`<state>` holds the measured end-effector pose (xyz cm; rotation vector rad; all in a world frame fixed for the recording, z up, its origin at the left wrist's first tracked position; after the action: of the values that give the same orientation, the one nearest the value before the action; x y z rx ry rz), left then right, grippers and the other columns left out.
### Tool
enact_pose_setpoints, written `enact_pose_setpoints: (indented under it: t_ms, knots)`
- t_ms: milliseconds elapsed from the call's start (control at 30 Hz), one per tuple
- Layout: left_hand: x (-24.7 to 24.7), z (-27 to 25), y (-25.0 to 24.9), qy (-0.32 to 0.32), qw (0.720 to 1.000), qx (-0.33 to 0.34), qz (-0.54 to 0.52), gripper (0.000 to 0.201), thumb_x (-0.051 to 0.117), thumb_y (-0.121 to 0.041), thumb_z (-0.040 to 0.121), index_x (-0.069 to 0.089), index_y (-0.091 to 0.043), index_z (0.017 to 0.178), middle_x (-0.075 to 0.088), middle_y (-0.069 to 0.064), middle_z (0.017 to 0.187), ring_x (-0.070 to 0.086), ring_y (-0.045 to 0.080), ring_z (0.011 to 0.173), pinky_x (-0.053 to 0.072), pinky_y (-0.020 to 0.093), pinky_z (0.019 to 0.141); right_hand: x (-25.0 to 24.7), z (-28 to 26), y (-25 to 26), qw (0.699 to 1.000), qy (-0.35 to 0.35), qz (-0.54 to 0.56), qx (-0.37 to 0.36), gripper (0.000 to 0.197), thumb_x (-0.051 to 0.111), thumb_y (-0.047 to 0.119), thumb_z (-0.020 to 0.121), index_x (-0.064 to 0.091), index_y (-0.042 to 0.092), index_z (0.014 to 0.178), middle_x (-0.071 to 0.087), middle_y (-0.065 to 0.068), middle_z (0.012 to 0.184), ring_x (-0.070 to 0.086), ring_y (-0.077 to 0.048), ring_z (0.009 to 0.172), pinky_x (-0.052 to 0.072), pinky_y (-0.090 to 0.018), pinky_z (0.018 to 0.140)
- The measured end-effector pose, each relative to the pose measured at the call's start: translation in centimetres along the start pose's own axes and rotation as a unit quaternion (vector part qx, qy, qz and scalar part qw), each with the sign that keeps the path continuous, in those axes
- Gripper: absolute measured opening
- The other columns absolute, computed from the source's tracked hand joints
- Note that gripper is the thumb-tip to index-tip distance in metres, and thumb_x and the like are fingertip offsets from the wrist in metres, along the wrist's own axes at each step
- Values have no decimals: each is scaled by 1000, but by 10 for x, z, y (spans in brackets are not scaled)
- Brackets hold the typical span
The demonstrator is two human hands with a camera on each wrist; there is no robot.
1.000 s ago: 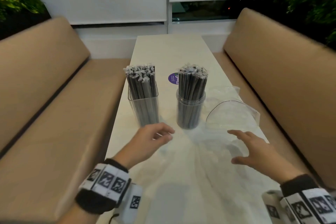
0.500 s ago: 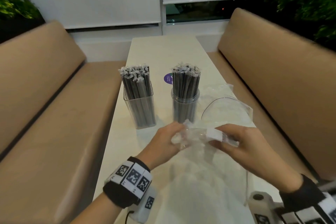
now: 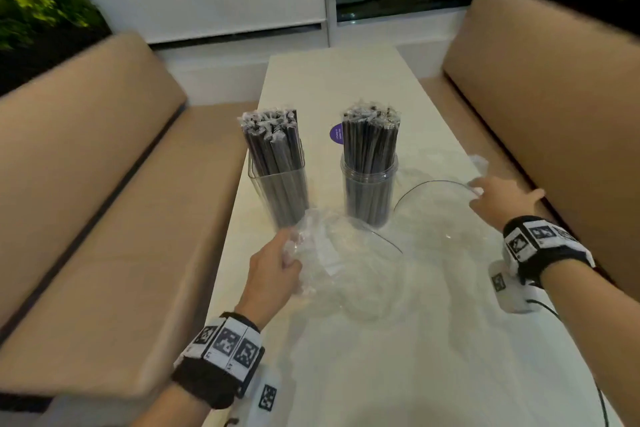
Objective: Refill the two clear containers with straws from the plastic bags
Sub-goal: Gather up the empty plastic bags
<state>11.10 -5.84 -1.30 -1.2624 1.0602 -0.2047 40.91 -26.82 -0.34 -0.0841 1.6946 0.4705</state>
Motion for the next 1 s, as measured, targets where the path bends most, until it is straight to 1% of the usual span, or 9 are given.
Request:
enact_pose_setpoints:
  t_ms: [167, 233, 333, 433, 500, 567, 733, 900, 1000]
  knots:
    - [-3, 10, 25, -63, 996, -66, 24, 29, 48, -6, 95, 60, -19, 117, 49, 13, 112, 69, 29, 74, 56, 16, 53, -42, -55, -17, 934, -162, 312, -61, 20, 57, 17, 88, 74, 15, 79, 55, -7, 107, 54, -28, 109, 41, -43, 93]
    - [1, 12, 24, -50, 997, -62, -11, 25, 48, -10, 95, 60, -28, 105, 55, 14, 116, 71, 29, 80, 61, 27, 62, -55, -85, -18, 876, -136, 443, -130, 26, 55, 10, 81, 75, 23, 71, 60, 5, 123, 55, -18, 116, 49, -45, 93]
    - [15, 9, 6, 15, 981, -86, -176, 21, 51, -14, 99, 61, -29, 110, 65, 9, 108, 71, 21, 78, 62, 32, 68, -47, -127, 5, 830, 3, 513, -221, 19, 65, 17, 80, 78, 24, 67, 56, 23, 134, 57, -5, 121, 53, -24, 94]
    - [29, 4, -21, 130, 937, -129, -297, 31, 48, -36, 101, 60, -21, 125, 69, 5, 97, 71, 15, 76, 61, 38, 77, -10, -153, 34, 856, 135, 431, -254, 51, 67, 73, 59, 77, 24, 69, 39, 17, 152, 43, -7, 137, 43, -38, 105]
    - [35, 2, -26, 235, 905, -150, -321, 55, 45, -66, 91, 58, -30, 131, 69, 5, 121, 69, 26, 106, 54, 50, 94, 18, -166, 50, 881, 181, 306, -311, 16, 61, 59, 70, 72, 47, 73, 23, 17, 159, 28, -7, 145, 31, -42, 114]
    - [35, -4, -33, 320, 882, -141, -315, 75, 45, -80, 76, 53, -36, 135, 68, 2, 127, 64, 29, 117, 52, 48, 97, 35, -171, 61, 894, 221, 228, -316, 20, 49, 52, 71, 59, 69, 78, 25, 9, 161, 16, -14, 150, 18, -53, 118]
    - [35, -10, -40, 148, 950, -83, -262, 10, 66, -23, 92, 71, -21, 100, 77, -2, 95, 72, 10, 86, 58, 22, 76, 16, -172, 60, 870, 228, 296, -321, 44, 57, 65, 69, 54, 57, 113, 7, 21, 162, -1, 6, 147, 14, -44, 119]
    - [-2, -13, -48, 147, 902, -142, -381, 14, 52, -27, 97, 63, -21, 89, 70, 0, 88, 66, 11, 79, 54, 26, 75, 15, -157, 60, 863, 116, 458, -182, 91, 63, 78, 55, 23, 59, 135, 20, 27, 153, 22, 19, 135, 27, -18, 107]
    - [-6, -25, -58, 172, 901, -117, -380, 15, 55, -23, 94, 54, -19, 80, 65, -6, 71, 63, 5, 65, 52, 21, 64, 27, -158, 71, 758, 224, 598, -136, 102, 80, 51, 55, 19, 49, 136, 50, 16, 136, 52, 13, 118, 49, -15, 92]
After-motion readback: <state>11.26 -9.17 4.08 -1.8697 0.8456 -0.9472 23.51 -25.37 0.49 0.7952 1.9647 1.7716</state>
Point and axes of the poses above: each hand's wrist, its own z-axis towards the middle knuckle, its own x-axis out of the palm, y = z × x, the point moved 1 cm from there along z, towards the middle knuckle
